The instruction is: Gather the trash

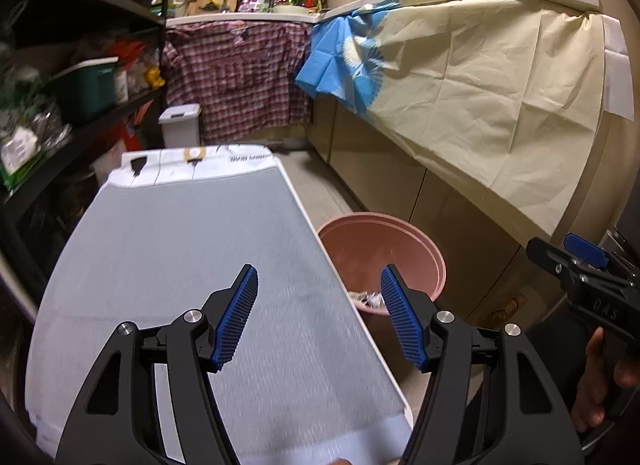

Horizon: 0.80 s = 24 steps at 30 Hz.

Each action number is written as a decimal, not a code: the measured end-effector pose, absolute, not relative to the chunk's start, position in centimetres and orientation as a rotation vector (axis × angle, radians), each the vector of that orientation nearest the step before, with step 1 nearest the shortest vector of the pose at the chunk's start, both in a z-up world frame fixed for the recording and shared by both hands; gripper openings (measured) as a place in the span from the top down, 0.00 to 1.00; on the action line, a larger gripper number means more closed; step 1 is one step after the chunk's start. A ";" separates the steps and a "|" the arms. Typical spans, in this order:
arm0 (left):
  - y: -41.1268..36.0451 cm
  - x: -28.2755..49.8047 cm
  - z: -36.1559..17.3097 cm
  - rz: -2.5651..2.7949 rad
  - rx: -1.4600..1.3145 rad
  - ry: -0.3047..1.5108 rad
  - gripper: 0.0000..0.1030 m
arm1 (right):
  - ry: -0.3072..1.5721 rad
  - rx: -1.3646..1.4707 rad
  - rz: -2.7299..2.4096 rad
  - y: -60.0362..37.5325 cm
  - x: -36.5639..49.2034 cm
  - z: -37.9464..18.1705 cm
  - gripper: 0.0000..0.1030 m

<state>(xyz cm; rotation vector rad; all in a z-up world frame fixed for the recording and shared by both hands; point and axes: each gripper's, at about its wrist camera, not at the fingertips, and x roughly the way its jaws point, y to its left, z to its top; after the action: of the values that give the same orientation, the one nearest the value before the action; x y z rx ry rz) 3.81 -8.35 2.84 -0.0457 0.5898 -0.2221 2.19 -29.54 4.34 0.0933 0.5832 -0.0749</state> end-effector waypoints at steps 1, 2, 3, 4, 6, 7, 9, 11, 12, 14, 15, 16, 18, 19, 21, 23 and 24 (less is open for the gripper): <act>-8.2 3.3 2.7 -0.214 -0.053 0.597 0.39 | 0.583 0.095 -0.077 -29.5 2.0 4.4 0.15; -8.0 2.8 2.5 -0.205 -0.062 0.600 0.39 | 0.579 0.096 -0.075 -29.5 1.7 4.4 0.15; -7.8 2.4 2.4 -0.199 -0.067 0.601 0.39 | 0.575 0.096 -0.074 -29.6 1.4 4.4 0.15; -7.8 1.9 2.2 -0.191 -0.068 0.601 0.39 | 0.571 0.097 -0.075 -29.6 1.2 4.4 0.14; -8.0 1.3 1.8 -0.185 -0.056 0.601 0.39 | 0.564 0.100 -0.076 -29.6 0.8 4.3 0.14; -8.2 1.2 1.6 -0.184 -0.043 0.600 0.39 | 0.560 0.101 -0.075 -29.6 0.7 4.3 0.14; -8.6 1.2 1.4 -0.181 -0.015 0.594 0.39 | 0.559 0.102 -0.076 -29.6 0.7 4.2 0.14; -8.7 1.5 1.3 -0.169 -0.011 0.591 0.39 | 0.561 0.103 -0.076 -29.6 0.8 4.2 0.14; -8.6 1.6 1.2 -0.167 -0.019 0.592 0.39 | 0.560 0.104 -0.077 -29.6 0.8 4.1 0.14; -8.5 1.9 1.1 -0.166 -0.040 0.601 0.39 | 0.561 0.104 -0.078 -29.6 0.8 4.1 0.14; -8.5 2.0 1.0 -0.165 -0.046 0.604 0.39 | 0.562 0.101 -0.077 -29.5 0.8 4.1 0.14; -8.6 2.0 1.0 -0.165 -0.045 0.602 0.39 | 0.562 0.099 -0.077 -29.5 0.8 4.1 0.14; -8.8 1.8 1.1 -0.167 -0.033 0.593 0.39 | 0.562 0.096 -0.077 -29.4 0.8 4.0 0.14; -8.9 1.7 1.1 -0.168 -0.026 0.588 0.39 | 0.561 0.095 -0.077 -29.4 0.8 4.0 0.14; -9.0 1.5 1.2 -0.170 -0.021 0.581 0.39 | 0.562 0.097 -0.076 -29.4 0.8 4.0 0.14; -8.9 1.5 1.3 -0.170 -0.025 0.579 0.39 | 0.562 0.097 -0.077 -29.4 0.8 4.1 0.14; -8.9 1.5 1.3 -0.168 -0.029 0.577 0.39 | 0.562 0.097 -0.076 -29.3 0.8 4.0 0.14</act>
<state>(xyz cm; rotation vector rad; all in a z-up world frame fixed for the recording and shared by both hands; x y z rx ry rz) 1.52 -8.89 1.30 -0.0292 0.5774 -0.1682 0.80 -29.34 4.04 0.0966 0.5623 -0.0758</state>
